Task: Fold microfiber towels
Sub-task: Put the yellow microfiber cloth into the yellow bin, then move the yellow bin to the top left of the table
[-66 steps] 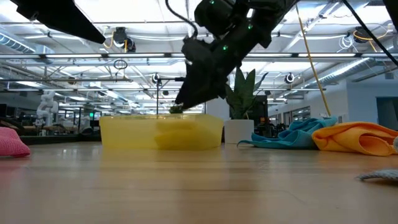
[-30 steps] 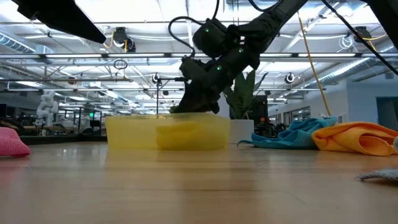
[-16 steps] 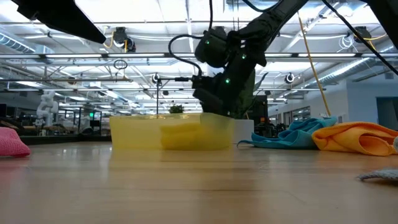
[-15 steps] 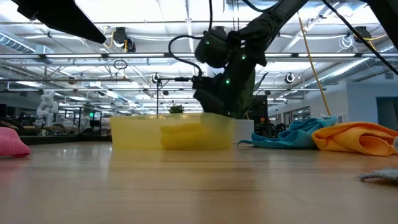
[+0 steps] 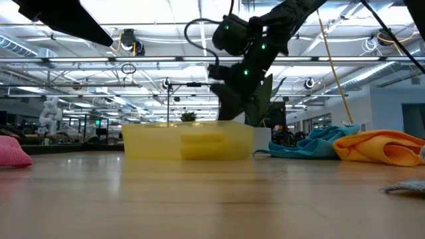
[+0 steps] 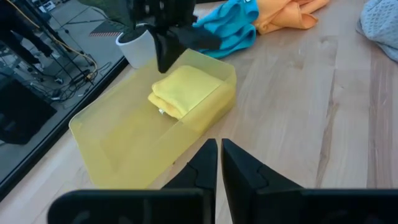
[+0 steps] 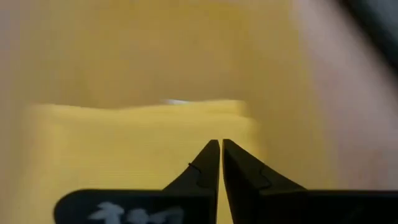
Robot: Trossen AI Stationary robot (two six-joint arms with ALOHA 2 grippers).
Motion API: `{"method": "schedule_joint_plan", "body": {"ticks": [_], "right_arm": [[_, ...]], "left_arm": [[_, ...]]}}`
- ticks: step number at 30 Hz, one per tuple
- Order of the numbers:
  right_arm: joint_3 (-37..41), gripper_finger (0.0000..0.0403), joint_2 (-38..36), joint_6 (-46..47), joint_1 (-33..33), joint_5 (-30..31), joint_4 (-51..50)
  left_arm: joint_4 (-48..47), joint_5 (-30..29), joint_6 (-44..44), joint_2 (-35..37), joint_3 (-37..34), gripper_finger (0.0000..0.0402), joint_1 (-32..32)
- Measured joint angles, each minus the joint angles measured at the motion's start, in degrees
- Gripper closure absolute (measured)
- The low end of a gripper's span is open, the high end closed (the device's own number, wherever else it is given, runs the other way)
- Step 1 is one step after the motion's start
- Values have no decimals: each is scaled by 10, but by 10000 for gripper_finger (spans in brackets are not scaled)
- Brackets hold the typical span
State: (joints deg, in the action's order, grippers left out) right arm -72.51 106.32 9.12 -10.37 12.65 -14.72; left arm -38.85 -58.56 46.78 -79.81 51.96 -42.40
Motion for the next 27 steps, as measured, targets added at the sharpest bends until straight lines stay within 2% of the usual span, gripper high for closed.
{"method": "schedule_joint_plan", "body": {"ticks": [4, 6, 12, 21, 27], "right_arm": [[0, 394, 4, 28, -1, -167, 22], [-1, 394, 16, 29, -1, -189, 34], [0, 394, 51, 23, -13, -182, 26], [0, 395, 50, 21, -36, -66, -42], [0, 395, 23, -10, -28, -69, -36]], "left_arm": [[0, 0, 1, 0, 0, 376, 0], [0, 0, 1, 0, 0, 376, 0], [1, 0, 1, 0, 0, 376, 0], [0, -1, 1, 0, 0, 376, 1], [2, -1, 2, 0, -3, 376, 1]]}}
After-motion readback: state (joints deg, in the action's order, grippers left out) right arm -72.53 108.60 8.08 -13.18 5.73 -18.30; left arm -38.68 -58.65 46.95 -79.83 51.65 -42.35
